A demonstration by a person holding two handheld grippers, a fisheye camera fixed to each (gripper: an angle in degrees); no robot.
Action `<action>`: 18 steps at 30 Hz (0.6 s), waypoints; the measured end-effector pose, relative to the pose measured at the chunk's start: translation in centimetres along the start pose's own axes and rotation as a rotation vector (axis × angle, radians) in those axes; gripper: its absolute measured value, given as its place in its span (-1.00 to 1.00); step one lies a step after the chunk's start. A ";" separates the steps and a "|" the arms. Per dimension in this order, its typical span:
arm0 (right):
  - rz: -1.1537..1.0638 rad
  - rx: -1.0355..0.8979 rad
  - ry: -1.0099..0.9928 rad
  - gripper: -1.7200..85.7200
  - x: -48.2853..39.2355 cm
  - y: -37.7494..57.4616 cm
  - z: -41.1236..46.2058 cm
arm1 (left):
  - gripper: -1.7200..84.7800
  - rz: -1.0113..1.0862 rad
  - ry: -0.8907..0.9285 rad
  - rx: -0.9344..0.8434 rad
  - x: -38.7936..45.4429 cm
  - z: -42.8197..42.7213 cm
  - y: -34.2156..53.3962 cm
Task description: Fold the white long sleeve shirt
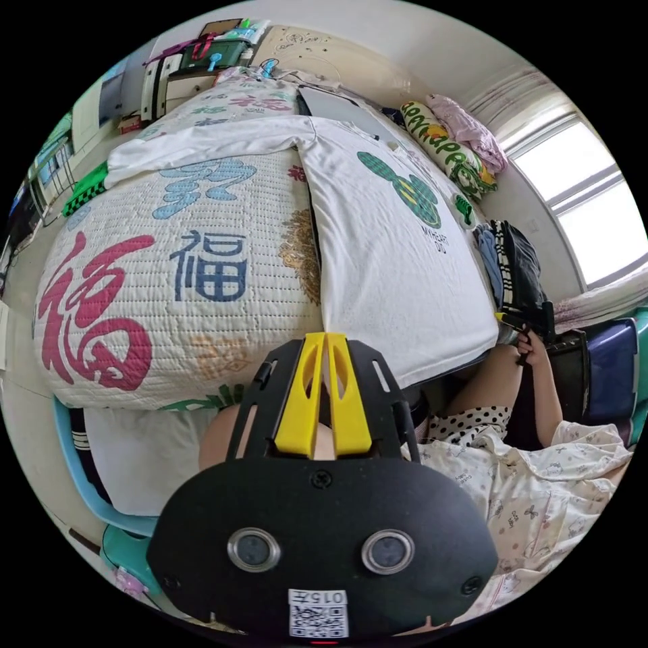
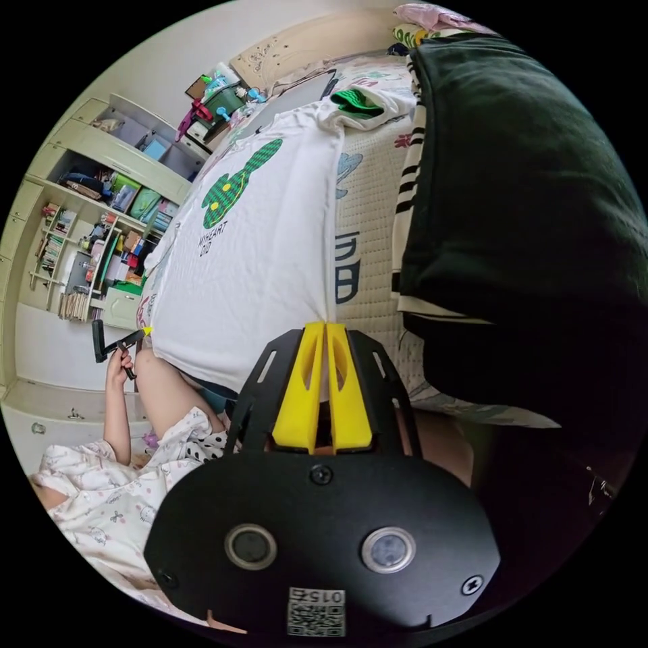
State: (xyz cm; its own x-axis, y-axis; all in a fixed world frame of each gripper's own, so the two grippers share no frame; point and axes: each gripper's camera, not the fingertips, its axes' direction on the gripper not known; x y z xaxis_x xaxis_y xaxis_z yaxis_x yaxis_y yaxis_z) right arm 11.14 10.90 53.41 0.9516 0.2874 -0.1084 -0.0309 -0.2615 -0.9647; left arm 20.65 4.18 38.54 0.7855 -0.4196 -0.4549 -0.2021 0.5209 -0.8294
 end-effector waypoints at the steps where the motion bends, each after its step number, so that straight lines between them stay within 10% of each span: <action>1: 0.005 -0.015 0.024 -0.96 -0.8 -0.1 0.3 | -0.97 -0.010 0.008 -0.007 0.1 -0.6 0.6; 7: -0.223 0.091 0.160 -0.85 -10.9 -2.1 -3.8 | -0.94 -0.087 -0.066 0.118 0.9 -6.9 6.4; 15: -0.432 0.386 0.428 -0.73 -24.7 -16.4 -4.2 | -0.95 0.125 -0.525 1.063 18.2 -20.2 18.8; 18: -0.432 0.374 0.518 -0.67 -27.7 -24.9 -1.1 | -0.97 0.213 -0.503 0.978 20.1 -19.2 18.1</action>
State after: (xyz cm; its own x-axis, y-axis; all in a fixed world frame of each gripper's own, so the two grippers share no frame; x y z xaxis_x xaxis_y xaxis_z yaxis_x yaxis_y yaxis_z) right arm -14.06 8.43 80.66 0.9216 -0.1987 0.3335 0.3623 0.1312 -0.9228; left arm 21.50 -9.12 8.18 0.9815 -0.0190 -0.1907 0.0121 0.9992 -0.0375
